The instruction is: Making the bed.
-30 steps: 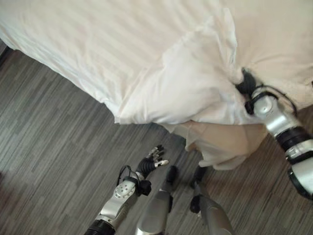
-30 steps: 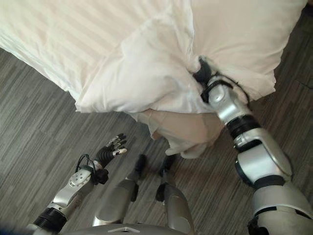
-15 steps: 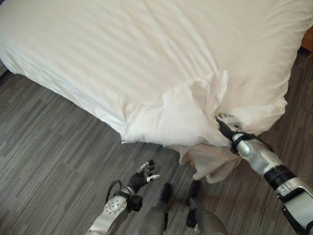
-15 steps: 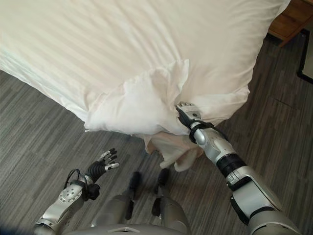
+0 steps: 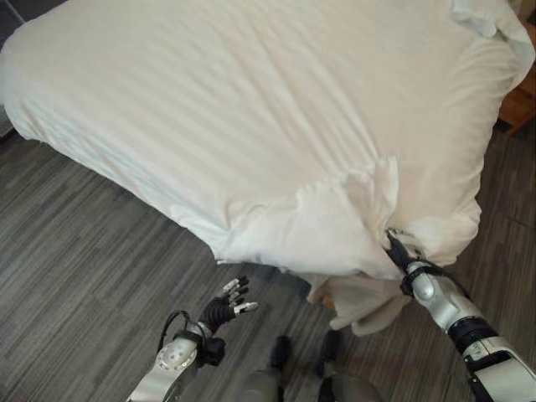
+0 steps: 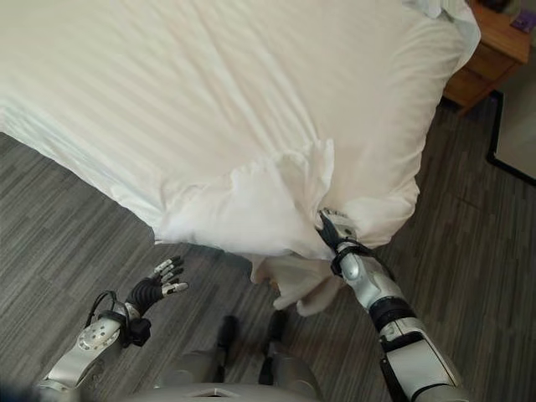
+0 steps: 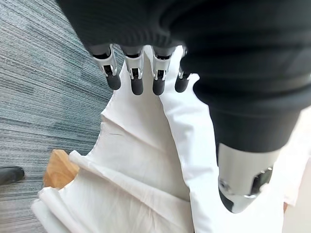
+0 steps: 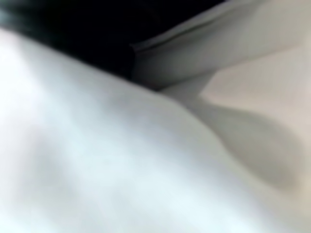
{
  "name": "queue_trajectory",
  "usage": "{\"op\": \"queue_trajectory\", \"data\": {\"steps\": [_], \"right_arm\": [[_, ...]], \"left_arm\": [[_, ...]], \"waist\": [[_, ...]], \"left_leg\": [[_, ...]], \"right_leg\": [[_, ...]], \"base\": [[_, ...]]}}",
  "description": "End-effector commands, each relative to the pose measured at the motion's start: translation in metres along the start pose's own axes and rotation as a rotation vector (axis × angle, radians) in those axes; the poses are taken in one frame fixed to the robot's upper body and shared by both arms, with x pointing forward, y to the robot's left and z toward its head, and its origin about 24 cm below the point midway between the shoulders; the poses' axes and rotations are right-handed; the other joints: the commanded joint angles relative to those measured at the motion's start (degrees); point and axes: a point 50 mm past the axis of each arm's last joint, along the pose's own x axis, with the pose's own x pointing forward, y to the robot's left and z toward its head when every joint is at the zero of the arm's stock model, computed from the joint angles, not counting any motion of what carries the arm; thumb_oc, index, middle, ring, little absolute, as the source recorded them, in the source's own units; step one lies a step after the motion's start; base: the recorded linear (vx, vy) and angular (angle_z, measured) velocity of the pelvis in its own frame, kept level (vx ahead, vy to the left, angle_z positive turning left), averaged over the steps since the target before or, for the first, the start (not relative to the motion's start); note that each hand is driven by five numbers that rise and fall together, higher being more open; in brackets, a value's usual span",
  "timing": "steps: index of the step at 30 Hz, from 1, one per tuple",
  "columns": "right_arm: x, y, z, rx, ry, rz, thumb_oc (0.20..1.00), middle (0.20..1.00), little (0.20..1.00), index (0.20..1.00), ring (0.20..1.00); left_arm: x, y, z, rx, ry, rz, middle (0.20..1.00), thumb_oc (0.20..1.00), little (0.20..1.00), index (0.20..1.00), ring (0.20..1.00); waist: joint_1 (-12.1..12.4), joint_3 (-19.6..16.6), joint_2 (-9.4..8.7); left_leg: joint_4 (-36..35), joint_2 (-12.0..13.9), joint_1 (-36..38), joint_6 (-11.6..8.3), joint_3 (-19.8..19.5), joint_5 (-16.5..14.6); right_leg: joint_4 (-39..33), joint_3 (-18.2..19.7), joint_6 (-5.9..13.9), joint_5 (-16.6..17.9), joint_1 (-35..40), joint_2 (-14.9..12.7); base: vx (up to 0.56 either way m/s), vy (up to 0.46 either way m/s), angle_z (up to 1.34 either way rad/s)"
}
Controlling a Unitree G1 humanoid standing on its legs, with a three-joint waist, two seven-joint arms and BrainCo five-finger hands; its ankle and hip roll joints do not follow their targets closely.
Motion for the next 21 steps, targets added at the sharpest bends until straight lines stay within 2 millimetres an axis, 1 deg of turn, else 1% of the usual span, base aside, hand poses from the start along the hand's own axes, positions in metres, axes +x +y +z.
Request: {"op": "queue_trajectory", "data": {"steps": [1, 5, 6, 7, 8, 9, 10, 11, 12, 13, 14, 15, 16, 17, 18, 19, 20, 21], "right_arm": [[-0.262, 0.152, -0.138, -0.221, 0.801, 1.05, 0.2, 0.2, 0.2, 0.2, 0.2], [-0.266, 0.157, -0.135, -0.17, 0.826, 1.043, 0.2, 0.2, 0.2, 0.2, 0.2], [-0.277, 0.159, -0.136, -0.135, 0.869, 1.058, 0.2, 0.2, 0.2, 0.2, 0.2], [-0.277, 0.159, -0.136, -0.135, 0.869, 1.058, 0.2, 0.2, 0.2, 0.2, 0.2], [-0.282, 0.157, -0.138, -0.093, 0.92, 1.036, 0.2, 0.2, 0.2, 0.2, 0.2], [-0.289, 0.152, -0.145, 0.001, 1.027, 0.966, 0.2, 0.2, 0.2, 0.2, 0.2], [-0.299, 0.129, -0.166, 0.301, 1.305, 0.655, 0.2, 0.2, 0.2, 0.2, 0.2], [-0.29, 0.111, -0.178, 0.416, 1.359, 0.468, 0.2, 0.2, 0.2, 0.2, 0.2], [-0.29, 0.111, -0.178, 0.416, 1.359, 0.467, 0.2, 0.2, 0.2, 0.2, 0.2], [-0.268, 0.058, -0.206, 0.638, 1.342, 0.076, 0.2, 0.2, 0.2, 0.2, 0.2], [-0.256, 0.041, -0.211, 0.691, 1.275, -0.023, 0.2, 0.2, 0.2, 0.2, 0.2], [-0.245, 0.014, -0.215, 0.714, 1.165, -0.111, 0.2, 0.2, 0.2, 0.2, 0.2], [-0.246, 0.014, -0.215, 0.715, 1.168, -0.112, 0.2, 0.2, 0.2, 0.2, 0.2], [-0.241, -0.013, -0.217, 0.658, 1.068, -0.152, 0.2, 0.2, 0.2, 0.2, 0.2], [-0.241, -0.041, -0.215, 0.535, 0.977, -0.135, 0.2, 0.2, 0.2, 0.2, 0.2], [-0.241, -0.054, -0.213, 0.448, 0.934, -0.09, 0.2, 0.2, 0.2, 0.2, 0.2], [-0.238, -0.064, -0.21, 0.345, 0.889, -0.02, 0.2, 0.2, 0.2, 0.2, 0.2], [-0.239, -0.065, -0.21, 0.344, 0.89, -0.02, 0.2, 0.2, 0.2, 0.2, 0.2]], "left_arm": [[0.01, -0.015, 0.023, -0.024, -0.131, -0.048, 1.0, 1.0, 1.0, 1.0, 1.0], [0.012, -0.015, 0.024, -0.022, -0.13, -0.044, 1.0, 1.0, 1.0, 1.0, 1.0], [0.012, -0.015, 0.025, -0.022, -0.13, -0.045, 1.0, 1.0, 1.0, 1.0, 1.0], [0.012, -0.015, 0.025, -0.022, -0.13, -0.045, 1.0, 1.0, 1.0, 1.0, 1.0], [0.013, -0.015, 0.025, -0.026, -0.131, -0.045, 1.0, 1.0, 1.0, 1.0, 1.0], [0.012, -0.014, 0.025, -0.036, -0.132, -0.044, 1.0, 1.0, 1.0, 1.0, 1.0], [0.013, -0.012, 0.024, -0.066, -0.129, -0.035, 1.0, 1.0, 1.0, 1.0, 1.0], [0.012, -0.011, 0.024, -0.077, -0.131, -0.032, 1.0, 1.0, 1.0, 1.0, 1.0], [0.012, -0.011, 0.024, -0.077, -0.131, -0.032, 1.0, 1.0, 1.0, 1.0, 1.0], [0.012, -0.007, 0.025, -0.118, -0.142, -0.013, 1.0, 1.0, 1.0, 1.0, 1.0], [0.012, -0.006, 0.025, -0.122, -0.142, -0.013, 1.0, 1.0, 1.0, 1.0, 1.0], [0.01, -0.004, 0.024, -0.116, -0.134, -0.013, 1.0, 1.0, 1.0, 1.0, 1.0], [0.01, -0.005, 0.023, -0.117, -0.133, -0.015, 1.0, 1.0, 1.0, 1.0, 1.0], [0.008, -0.003, 0.021, -0.108, -0.12, -0.016, 1.0, 1.0, 1.0, 1.0, 1.0], [0.005, -0.002, 0.014, -0.094, -0.092, -0.024, 1.0, 1.0, 1.0, 1.0, 1.0], [0.004, -0.004, 0.011, -0.084, -0.076, -0.035, 1.0, 1.0, 1.0, 1.0, 1.0], [0.002, -0.003, 0.01, -0.066, -0.07, -0.038, 1.0, 1.0, 1.0, 1.0, 1.0], [0.002, -0.003, 0.009, -0.067, -0.069, -0.039, 1.0, 1.0, 1.0, 1.0, 1.0]], "waist": [[-2.76, 4.97, 7.45], [-3.09, 4.67, 7.21], [-3.55, 4.25, 7.09], [-3.49, 4.26, 7.09], [-3.63, 4.09, 7.02], [-3.88, 3.92, 6.94], [-4.69, 3.61, 6.58], [-5.01, 3.48, 6.46], [-4.97, 3.42, 6.48], [-5.85, 3.27, 5.75], [-6.31, 3.1, 5.36], [-6.88, 2.87, 4.84], [-6.69, 2.81, 4.9], [-7.1, 2.57, 4.42], [-7.8, 2.15, 3.97], [-7.98, 1.93, 3.86], [-8.15, 1.84, 3.67], [-8.13, 1.78, 3.72]], "left_leg": [[0.15, -0.63, -1.73, 1.23, 1.72, -0.75], [0.15, -0.41, -1.05, 1.2, 2.55, -1.09], [0.15, -0.26, -0.67, 1.17, 3.05, -1.3], [0.15, -0.25, -0.64, 1.16, 3.1, -1.32], [0.15, -0.17, -0.4, 1.18, 3.32, -1.43], [0.15, -0.09, -0.14, 1.19, 3.66, -1.57], [0.15, 0.13, 0.18, 1.3, 4.34, -1.86], [0.15, 0.22, 0.25, 1.32, 4.68, -1.95], [0.15, 0.22, 0.14, 1.33, 4.71, -1.9], [0.15, 0.5, 0.34, 1.27, 5.78, -2.02], [0.15, 0.6, 0.3, 1.22, 6.11, -2.02], [0.15, 0.75, 0.31, 1.15, 6.62, -2.09], [0.15, 0.77, 0.33, 1.15, 6.7, -2.12], [0.15, 0.89, 0.39, 1.06, 7.14, -2.2], [0.15, 1.04, 0.55, 0.87, 7.7, -2.26], [0.15, 1.1, 0.57, 0.8, 7.95, -2.26], [0.15, 1.14, 0.62, 0.7, 8.12, -2.25], [0.15, 1.15, 0.62, 0.7, 8.12, -2.26]], "right_leg": [[1.0, -0.33, -0.73, -5.17, 3.19, 3.21], [1.0, 0.21, -0.69, -5.19, 3.65, 3.36], [1.0, 0.53, -0.69, -5.26, 3.87, 3.49], [1.0, 0.58, -0.7, -5.26, 3.89, 3.5], [1.0, 0.73, -0.68, -5.31, 4.08, 3.56], [1.0, 0.98, -0.66, -5.35, 4.24, 3.65], [1.0, 1.46, -0.51, -5.29, 4.39, 3.78], [1.0, 1.67, -0.44, -5.26, 4.38, 3.85], [1.0, 1.69, -0.44, -5.21, 4.26, 3.85], [1.0, 2.73, -0.27, -4.93, 4.11, 4.14], [1.0, 3.09, -0.26, -4.81, 3.99, 4.26], [1.0, 3.74, -0.24, -4.65, 3.84, 4.41], [1.0, 3.82, -0.23, -4.64, 3.83, 4.43], [1.0, 4.34, -0.22, -4.49, 3.74, 4.54], [1.0, 4.77, -0.14, -4.3, 3.67, 4.63], [1.0, 4.93, -0.08, -4.18, 3.59, 4.69], [1.0, 5.1, -0.04, -4.07, 3.57, 4.73], [1.0, 5.1, -0.04, -4.08, 3.57, 4.73]], "base": [[0.02, 0.004, 0.07], [0.0, -0.007, 0.02], [0.0, 0.0, 0.0], [0.0, 0.0, 0.0], [0.01, -0.001, -0.07], [0.01, -0.003, -0.1], [0.0, -0.002, -0.08], [0.0, 0.0, 0.0], [0.0, 0.0, 0.0], [0.0, 0.0, 0.0], [-0.02, 0.005, -0.08], [-0.01, 0.001, -0.11], [-0.01, -0.004, -0.25], [-0.01, 0.003, -0.31], [-0.01, 0.006, -0.48], [-0.01, 0.014, -0.42], [-0.01, 0.008, -0.46], [-0.01, 0.008, -0.5]]}}
